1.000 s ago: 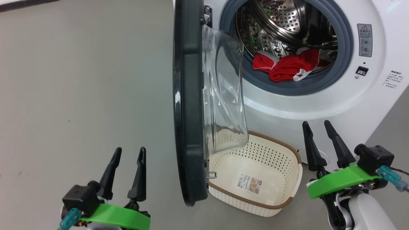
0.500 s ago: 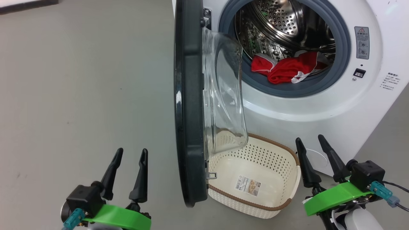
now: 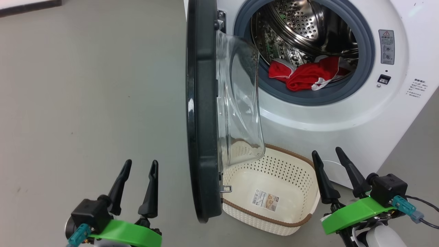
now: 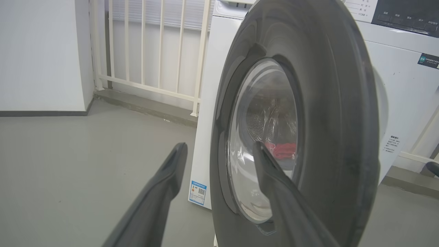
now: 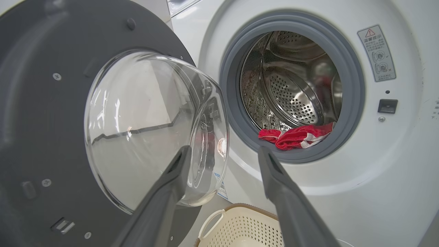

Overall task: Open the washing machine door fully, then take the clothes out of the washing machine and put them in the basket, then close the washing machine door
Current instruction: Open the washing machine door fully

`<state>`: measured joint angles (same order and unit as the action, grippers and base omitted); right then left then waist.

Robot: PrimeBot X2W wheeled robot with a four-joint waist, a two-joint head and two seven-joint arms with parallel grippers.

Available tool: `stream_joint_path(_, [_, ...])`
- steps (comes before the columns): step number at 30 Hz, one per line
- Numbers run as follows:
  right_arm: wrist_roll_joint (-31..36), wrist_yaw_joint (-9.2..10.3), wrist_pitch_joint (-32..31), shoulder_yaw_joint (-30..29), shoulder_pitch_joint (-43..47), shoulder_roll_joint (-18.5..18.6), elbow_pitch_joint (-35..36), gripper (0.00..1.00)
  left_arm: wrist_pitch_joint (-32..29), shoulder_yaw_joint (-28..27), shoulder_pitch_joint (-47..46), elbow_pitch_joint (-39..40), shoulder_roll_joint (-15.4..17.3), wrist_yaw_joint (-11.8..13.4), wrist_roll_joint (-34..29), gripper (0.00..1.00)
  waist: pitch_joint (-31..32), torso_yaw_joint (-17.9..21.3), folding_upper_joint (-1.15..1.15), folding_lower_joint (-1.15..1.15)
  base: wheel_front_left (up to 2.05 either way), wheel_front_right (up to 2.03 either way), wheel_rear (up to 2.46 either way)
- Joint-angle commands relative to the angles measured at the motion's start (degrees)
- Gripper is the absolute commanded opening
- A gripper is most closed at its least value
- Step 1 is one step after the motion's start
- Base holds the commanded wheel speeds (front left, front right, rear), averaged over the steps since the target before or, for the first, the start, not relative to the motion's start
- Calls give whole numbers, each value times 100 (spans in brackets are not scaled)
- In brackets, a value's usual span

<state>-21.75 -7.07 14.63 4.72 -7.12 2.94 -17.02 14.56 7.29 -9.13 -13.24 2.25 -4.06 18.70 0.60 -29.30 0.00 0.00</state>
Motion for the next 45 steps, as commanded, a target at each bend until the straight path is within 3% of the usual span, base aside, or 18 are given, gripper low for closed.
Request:
stream_joint_path(1, [-99, -42, 37, 170, -87, -6, 105, 100, 44, -200, -38, 111, 63, -21, -19, 100, 3, 1, 0, 0, 0, 0, 0])
stream_joint_path(6, [-132, -42, 37, 197, -71, -6, 89, 100, 44, -186, -39, 89, 63, -49, -31, 100, 7, 4, 0, 0, 0, 0, 0])
stream_joint_path(7, [-141, -42, 37, 194, -66, -6, 85, 100, 44, -169, -46, 85, 63, -59, -31, 58, 7, 4, 0, 0, 0, 0, 0])
stream_joint_path(9, [-159, -42, 37, 189, -62, -6, 78, 100, 44, -143, -74, 110, 63, -70, -32, 0, 9, 4, 0, 0, 0, 0, 0])
stream_joint_path(21, [-226, -42, 37, 264, -91, -6, 27, 100, 44, 36, -639, 1241, 63, -74, -109, 0, -5, -2, 0, 0, 0, 0, 0])
stream_joint_path(28, [-261, -42, 37, 361, -72, -6, -17, 100, 44, 710, -1144, 1703, 63, -89, 152, 0, 55, 46, 0, 0, 0, 0, 0])
stream_joint_path(36, [-303, -42, 37, 319, 35, -6, -12, 100, 44, 1333, -1217, 1476, 63, -135, 321, 0, 133, 102, 0, 0, 0, 0, 0])
stream_joint_path(45, [-282, -42, 37, 330, 94, -6, -14, 100, -54, 1921, -1159, 425, 64, -269, 593, 0, 144, 176, 0, 0, 0, 0, 0])
